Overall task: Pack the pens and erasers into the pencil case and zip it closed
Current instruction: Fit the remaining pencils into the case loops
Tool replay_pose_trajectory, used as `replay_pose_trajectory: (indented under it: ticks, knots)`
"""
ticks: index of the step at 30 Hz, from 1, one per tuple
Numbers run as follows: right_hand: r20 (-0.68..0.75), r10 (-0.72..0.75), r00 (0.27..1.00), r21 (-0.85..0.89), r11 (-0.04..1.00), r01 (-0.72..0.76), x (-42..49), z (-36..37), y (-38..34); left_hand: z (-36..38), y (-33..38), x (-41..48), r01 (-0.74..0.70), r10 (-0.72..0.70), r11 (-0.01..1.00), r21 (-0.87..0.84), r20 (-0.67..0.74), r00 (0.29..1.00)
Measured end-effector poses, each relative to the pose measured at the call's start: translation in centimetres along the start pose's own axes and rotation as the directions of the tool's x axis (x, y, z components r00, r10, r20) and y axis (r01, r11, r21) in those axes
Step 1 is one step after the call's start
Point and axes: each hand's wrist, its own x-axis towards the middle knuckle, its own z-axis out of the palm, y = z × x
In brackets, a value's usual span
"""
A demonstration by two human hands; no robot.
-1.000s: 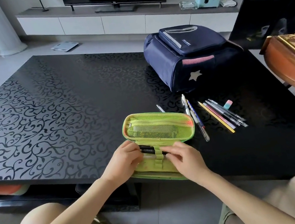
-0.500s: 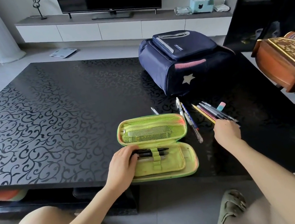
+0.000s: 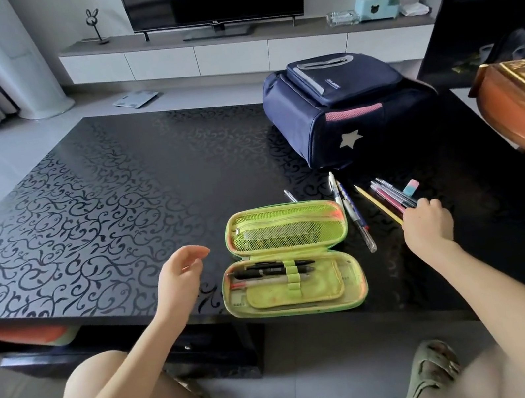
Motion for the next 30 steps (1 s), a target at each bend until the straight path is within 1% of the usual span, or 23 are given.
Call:
replay_pose_trajectory:
  ticks: [2, 3, 5, 6, 7, 9, 11, 14, 16, 18, 20, 21, 24, 26, 28, 30]
  knots:
    - [0.041, 0.032, 0.999, 0.013, 0.999, -0.033, 0.0, -0.3, -0.2, 0.3, 0.3, -0.2, -0.019, 0.018, 0.998, 0.054, 0.011, 1.000]
    - [0.066, 0.069, 0.995, 0.069, 0.995, -0.074, -0.1, -0.6, -0.4, 0.5, 0.4, -0.2, -0.041, 0.039, 0.994, 0.100, 0.021, 0.999]
    - [0.094, 0.151, 0.984, 0.257, 0.951, -0.170, -0.6, -1.4, -0.7, 1.2, 0.3, -0.2, -0.139, 0.127, 0.954, 0.267, 0.061, 0.990]
    - [0.087, 0.158, 0.984, 0.364, 0.914, -0.178, -1.1, -1.8, -1.0, 1.5, 0.2, -0.3, -0.195, 0.172, 0.917, 0.349, 0.097, 0.980]
    - [0.067, 0.132, 0.989, 0.475, 0.867, -0.147, -1.8, -2.2, -1.2, 1.9, 0.0, -0.4, -0.240, 0.202, 0.883, 0.404, 0.135, 0.970]
    - [0.030, 0.018, 0.999, 0.659, 0.751, -0.033, -3.6, -3.0, -2.1, 2.5, -0.4, -0.5, -0.314, 0.244, 0.835, 0.452, 0.207, 0.947]
    - [-0.005, -0.077, 0.997, 0.755, 0.654, 0.054, -5.8, -3.4, -3.3, 2.8, -0.7, -0.6, -0.374, 0.286, 0.809, 0.454, 0.252, 0.925]
    - [-0.067, -0.166, 0.984, 0.795, 0.587, 0.153, -7.8, -2.5, -5.9, 3.0, -1.2, -0.5, -0.425, 0.324, 0.811, 0.402, 0.297, 0.898]
    - [-0.110, -0.184, 0.977, 0.776, 0.598, 0.200, -8.6, -1.6, -7.3, 3.2, -1.3, -0.7, -0.448, 0.352, 0.810, 0.379, 0.298, 0.887]
    - [-0.217, -0.164, 0.962, 0.728, 0.629, 0.271, -9.1, -0.8, -8.2, 3.5, -1.6, -0.7, -0.459, 0.374, 0.815, 0.353, 0.283, 0.883]
    - [-0.306, -0.138, 0.942, 0.695, 0.644, 0.320, -9.5, -0.1, -8.7, 3.8, -1.9, -0.6, -0.441, 0.363, 0.832, 0.337, 0.271, 0.892]
    - [-0.328, -0.128, 0.936, 0.686, 0.649, 0.329, -9.7, 0.0, -8.8, 4.0, -2.0, -0.5, -0.424, 0.347, 0.844, 0.330, 0.268, 0.899]
    - [-0.327, -0.136, 0.935, 0.679, 0.654, 0.332, -9.8, -0.1, -9.0, 4.4, -2.2, -0.3, -0.379, 0.303, 0.872, 0.310, 0.266, 0.915]
    - [-0.323, -0.151, 0.934, 0.684, 0.645, 0.340, -9.8, -0.3, -8.8, 4.2, -2.2, -0.1, -0.373, 0.289, 0.868, 0.328, 0.278, 0.916]
    - [-0.307, -0.146, 0.941, 0.736, 0.590, 0.332, -10.2, -1.0, -8.7, 3.6, -2.0, 0.2, -0.374, 0.288, 0.854, 0.361, 0.269, 0.919]
    - [-0.287, -0.129, 0.949, 0.828, 0.465, 0.313, -11.1, -2.4, -9.1, 3.3, -0.5, -0.4, -0.330, 0.264, 0.874, 0.356, 0.222, 0.939]
